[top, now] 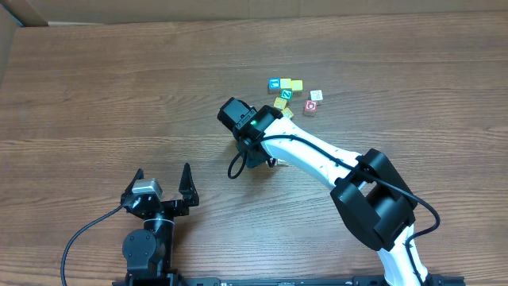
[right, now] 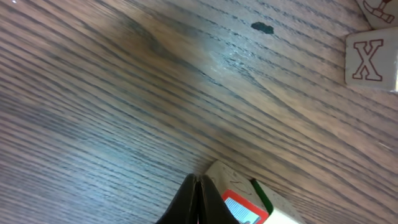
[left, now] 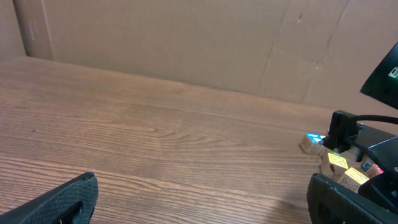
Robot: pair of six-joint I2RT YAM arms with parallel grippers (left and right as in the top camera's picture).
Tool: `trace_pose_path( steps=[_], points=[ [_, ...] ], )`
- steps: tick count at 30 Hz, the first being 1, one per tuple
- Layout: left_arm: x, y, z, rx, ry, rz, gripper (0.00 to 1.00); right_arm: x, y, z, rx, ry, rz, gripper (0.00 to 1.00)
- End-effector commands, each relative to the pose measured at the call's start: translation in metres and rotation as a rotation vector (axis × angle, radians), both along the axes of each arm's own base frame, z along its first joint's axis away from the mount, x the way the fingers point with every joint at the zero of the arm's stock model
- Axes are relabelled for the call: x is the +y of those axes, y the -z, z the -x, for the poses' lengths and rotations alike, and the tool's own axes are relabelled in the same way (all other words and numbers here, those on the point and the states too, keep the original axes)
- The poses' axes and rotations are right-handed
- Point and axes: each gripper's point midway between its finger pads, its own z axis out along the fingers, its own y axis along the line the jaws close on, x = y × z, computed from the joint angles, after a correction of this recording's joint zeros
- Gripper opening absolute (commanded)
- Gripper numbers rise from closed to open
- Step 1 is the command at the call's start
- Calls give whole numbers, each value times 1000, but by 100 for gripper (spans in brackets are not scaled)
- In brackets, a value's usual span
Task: Flip 4 blocks
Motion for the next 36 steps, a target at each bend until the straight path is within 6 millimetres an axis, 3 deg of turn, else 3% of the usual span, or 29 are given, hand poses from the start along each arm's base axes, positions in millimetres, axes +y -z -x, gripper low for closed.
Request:
trace_pose_path(
  steps=[1,23,27,29,32,33,35,36],
  points=[
    [-4,-1,0,-6,20,-18,100,0,5,4,4,-7,7,4],
    [-4,-1,0,-6,20,-18,100,-8,8,13,42,-34,46,4],
    [-4,-1,0,-6,20,-18,100,23,-1,19,109,-57,-111,5],
    [-4,-1,0,-6,20,-18,100,32,-16,9,96,-50,-160,8],
    [-4,-1,0,-6,20,-18,100,26,-47,-17,60,30,-202,18],
    [-4,-1,0,-6,20,-18,100,18,-60,-29,52,89,-216,27],
    [-4,-1,0,-6,20,-18,100,1,-75,-47,41,176,-233,36],
    [-4,-1,0,-6,20,-18,100,-17,-83,-61,36,257,-244,41]
  ],
)
